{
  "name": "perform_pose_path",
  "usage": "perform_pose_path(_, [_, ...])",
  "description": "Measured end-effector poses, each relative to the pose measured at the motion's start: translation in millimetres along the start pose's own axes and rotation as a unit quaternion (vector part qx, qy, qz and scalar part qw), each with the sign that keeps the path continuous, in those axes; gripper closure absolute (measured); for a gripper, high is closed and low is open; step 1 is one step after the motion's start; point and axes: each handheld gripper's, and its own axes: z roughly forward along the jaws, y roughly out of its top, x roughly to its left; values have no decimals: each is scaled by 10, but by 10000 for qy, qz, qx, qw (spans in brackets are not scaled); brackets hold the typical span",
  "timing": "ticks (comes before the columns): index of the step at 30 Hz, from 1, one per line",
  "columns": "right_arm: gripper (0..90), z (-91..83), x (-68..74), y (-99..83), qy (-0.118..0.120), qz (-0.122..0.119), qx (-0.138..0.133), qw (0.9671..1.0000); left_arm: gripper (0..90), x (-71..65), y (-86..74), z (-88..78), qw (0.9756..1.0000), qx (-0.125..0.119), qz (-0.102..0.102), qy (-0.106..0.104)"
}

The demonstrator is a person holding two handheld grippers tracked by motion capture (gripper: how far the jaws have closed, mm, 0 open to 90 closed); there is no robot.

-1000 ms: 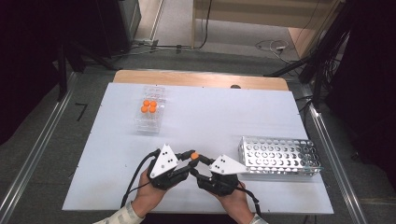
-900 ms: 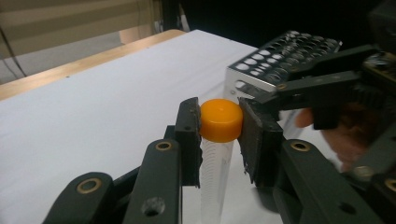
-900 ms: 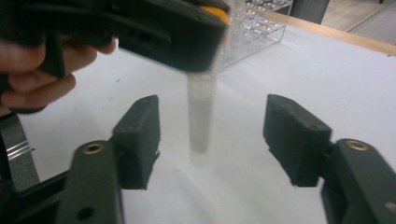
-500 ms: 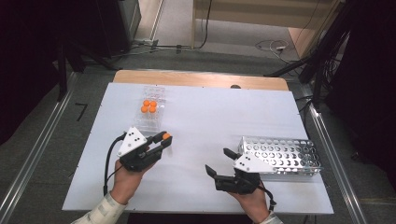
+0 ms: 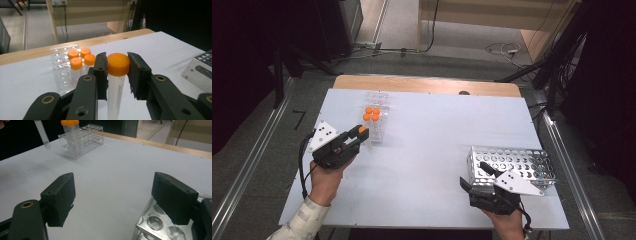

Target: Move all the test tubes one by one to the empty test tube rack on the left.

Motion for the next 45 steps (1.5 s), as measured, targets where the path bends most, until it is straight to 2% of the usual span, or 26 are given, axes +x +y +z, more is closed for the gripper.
perform_pose_path(11, [170,-145,-219,-74,-355,204,-44,9992,705,237,92,6,9992,-92,-131,359])
perform_pose_path(15, [156,-164,-324,-118,-528,330,24,9981,705,317,147,30,9985,-150,-197,490])
perform_pose_path(20, [140,-165,-411,-143,-629,426,87,9971,705,383,210,93,9976,-228,-226,611])
perform_pose_path(24, [141,-166,-415,-141,-642,416,85,9970,705,410,241,186,9973,-215,-205,677])
perform_pose_path(32, [142,-171,-417,-144,-655,425,77,9969,705,513,286,367,9955,-248,-334,852])
perform_pose_path(36, [143,-177,-420,-143,-653,437,64,9969,705,537,276,444,9955,-193,-353,860])
perform_pose_path(40, [143,-180,-422,-142,-651,430,48,9969,705,536,225,510,9958,-123,-304,852])
perform_pose_path(45, [145,-180,-421,-142,-661,440,55,9968,705,522,108,568,9962,40,-146,862])
